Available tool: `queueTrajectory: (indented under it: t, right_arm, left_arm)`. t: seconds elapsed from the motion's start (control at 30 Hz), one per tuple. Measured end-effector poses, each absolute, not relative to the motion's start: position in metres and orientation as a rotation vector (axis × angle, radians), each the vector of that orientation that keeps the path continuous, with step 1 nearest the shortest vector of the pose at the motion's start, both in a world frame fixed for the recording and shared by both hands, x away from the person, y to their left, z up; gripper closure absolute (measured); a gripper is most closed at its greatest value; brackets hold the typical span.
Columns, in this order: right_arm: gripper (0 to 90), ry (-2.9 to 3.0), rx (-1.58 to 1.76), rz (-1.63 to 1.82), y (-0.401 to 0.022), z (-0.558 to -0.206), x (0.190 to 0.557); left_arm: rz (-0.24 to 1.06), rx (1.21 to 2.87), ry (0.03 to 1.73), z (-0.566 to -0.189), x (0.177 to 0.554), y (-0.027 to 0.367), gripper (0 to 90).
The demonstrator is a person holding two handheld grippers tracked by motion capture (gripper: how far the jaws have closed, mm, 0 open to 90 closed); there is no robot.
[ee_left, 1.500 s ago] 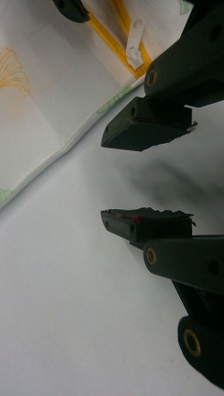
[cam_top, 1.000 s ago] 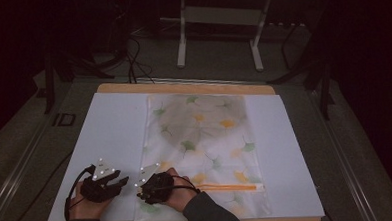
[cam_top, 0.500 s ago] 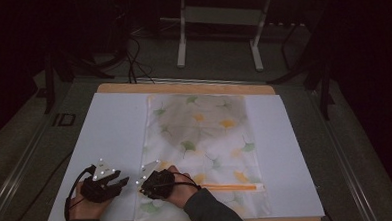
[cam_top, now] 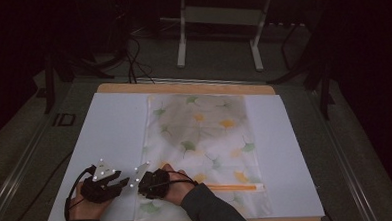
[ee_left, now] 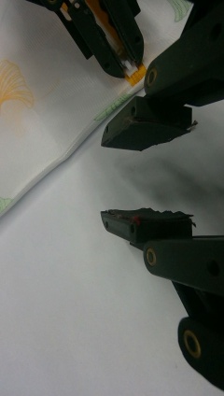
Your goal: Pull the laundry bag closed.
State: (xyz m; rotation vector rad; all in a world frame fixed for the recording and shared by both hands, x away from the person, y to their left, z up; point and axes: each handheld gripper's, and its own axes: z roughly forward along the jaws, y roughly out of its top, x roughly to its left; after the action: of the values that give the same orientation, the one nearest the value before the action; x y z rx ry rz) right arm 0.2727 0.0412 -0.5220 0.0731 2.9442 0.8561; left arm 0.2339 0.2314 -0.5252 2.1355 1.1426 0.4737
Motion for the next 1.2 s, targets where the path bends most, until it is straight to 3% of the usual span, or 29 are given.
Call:
queueTrajectory:
  t: [1.2]
  right_arm:
    - [84.3, 2.928, 0.055, 0.902, 0.028, -0.516, 0.273]
  left_arm:
    - [0.372, 2.164, 1.115, -0.520, 0.221, 0.224, 57.4]
